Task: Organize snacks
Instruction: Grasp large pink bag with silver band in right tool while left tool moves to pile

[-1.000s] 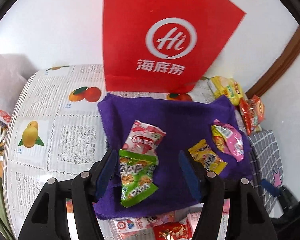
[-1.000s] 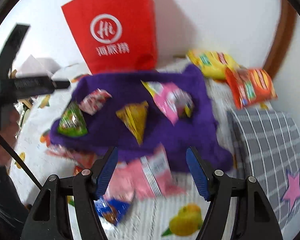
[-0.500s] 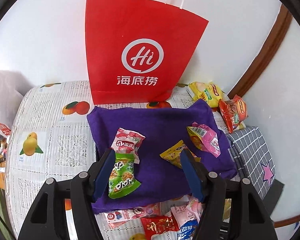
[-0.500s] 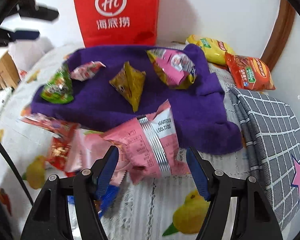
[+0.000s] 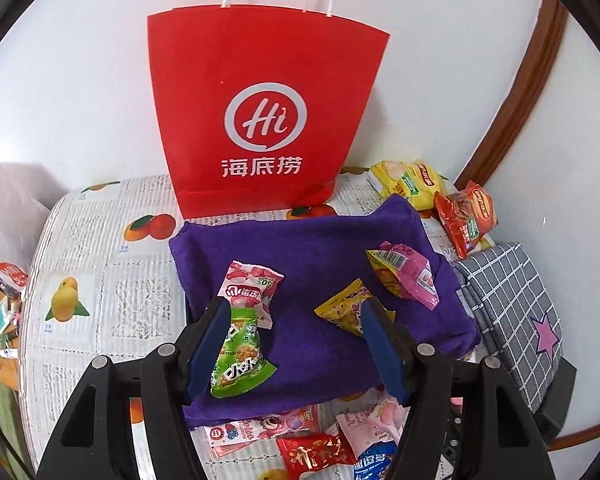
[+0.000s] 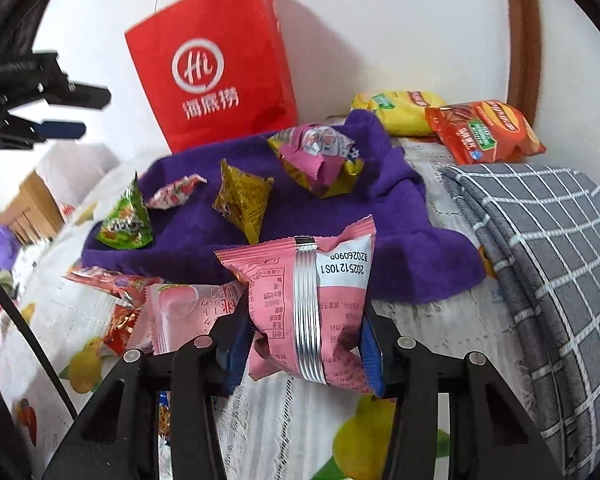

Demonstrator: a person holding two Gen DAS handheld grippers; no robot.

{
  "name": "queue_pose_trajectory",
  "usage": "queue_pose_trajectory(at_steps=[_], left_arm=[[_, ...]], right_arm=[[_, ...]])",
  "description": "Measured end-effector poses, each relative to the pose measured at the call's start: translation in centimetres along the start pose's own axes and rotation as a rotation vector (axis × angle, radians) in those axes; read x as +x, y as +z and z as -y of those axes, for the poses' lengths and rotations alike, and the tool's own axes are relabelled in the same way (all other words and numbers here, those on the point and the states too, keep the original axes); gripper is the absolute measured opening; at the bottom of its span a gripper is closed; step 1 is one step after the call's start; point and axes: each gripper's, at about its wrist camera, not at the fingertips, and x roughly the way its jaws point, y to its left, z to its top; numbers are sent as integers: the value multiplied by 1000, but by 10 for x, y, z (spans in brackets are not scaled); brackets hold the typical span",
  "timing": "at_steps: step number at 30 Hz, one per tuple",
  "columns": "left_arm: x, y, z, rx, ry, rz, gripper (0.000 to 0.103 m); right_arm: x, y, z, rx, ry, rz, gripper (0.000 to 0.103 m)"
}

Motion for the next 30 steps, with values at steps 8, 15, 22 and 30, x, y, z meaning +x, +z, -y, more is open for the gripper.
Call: queue_pose_trajectory(at_steps=[8, 15, 22, 30], left_arm=[[6, -24, -3, 1, 36, -8, 65], [22, -73, -35, -32, 20, -47, 65], [23, -102, -52, -53, -1, -61, 64], [28, -111, -63, -85, -14, -69, 44]], right_arm=[[-6, -13, 10, 56, 22, 13, 47], [-5, -16, 13, 70, 26, 0, 47], [-4, -16, 11, 57, 14, -5, 48], [-2, -16, 11, 55, 18, -16, 48]])
